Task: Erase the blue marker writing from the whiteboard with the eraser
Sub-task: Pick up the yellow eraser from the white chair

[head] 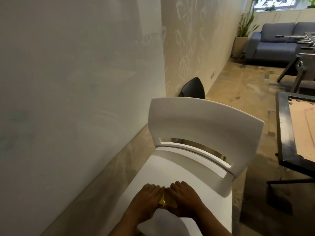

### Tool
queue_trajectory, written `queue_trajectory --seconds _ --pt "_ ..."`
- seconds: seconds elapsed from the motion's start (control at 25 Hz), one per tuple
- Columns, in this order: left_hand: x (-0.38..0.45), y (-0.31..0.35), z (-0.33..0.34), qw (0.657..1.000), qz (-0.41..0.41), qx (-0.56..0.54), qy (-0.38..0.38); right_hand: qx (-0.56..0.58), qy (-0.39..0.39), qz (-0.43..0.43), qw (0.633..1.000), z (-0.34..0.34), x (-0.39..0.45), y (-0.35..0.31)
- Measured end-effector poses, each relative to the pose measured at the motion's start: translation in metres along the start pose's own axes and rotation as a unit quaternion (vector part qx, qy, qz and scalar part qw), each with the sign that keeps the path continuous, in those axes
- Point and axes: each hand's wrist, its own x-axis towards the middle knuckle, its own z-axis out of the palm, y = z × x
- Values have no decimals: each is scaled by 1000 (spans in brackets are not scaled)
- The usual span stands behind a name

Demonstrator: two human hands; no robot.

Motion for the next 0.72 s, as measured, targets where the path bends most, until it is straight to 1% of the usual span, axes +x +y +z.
queue_trajectory --seconds 0.08,0.12,0.16,0.2,0.24,0.28,0.32,0.4,0.44,0.48,0.56,0.72 --pt "-19 -12 -28 996 -2 58 73 -4 21 -32 999 -17 21 -17" --pt "-9 -13 -36 991 8 79 106 10 24 -18 999 -23 23 -11" --pt "-30 -22 -52 986 -8 108 127 31 28 -33 999 -32 40 -31" --pt "-34 -26 -65 982 -16 127 139 53 32 -29 998 -42 48 -39" --pt "-61 -36 -83 977 -47 142 150 65 29 -57 996 -52 66 -65" --pt "-74 -43 -97 970 -59 172 161 70 35 -78 994 -57 78 -79" --pt "-105 -53 -115 965 -81 189 161 64 46 -119 990 -67 98 -107" --pt "-146 -70 -147 954 -111 230 159 72 71 -169 980 -87 124 -150" --pt "-169 -77 -166 942 -132 260 168 69 91 -198 974 -95 137 -173" --pt "-181 -83 -180 939 -149 261 167 67 113 -215 968 -103 148 -186" --pt "-209 -95 -211 928 -182 277 169 59 131 -258 956 -122 171 -216" --pt "-270 -115 -282 903 -223 321 179 25 228 -362 903 -164 219 -281"
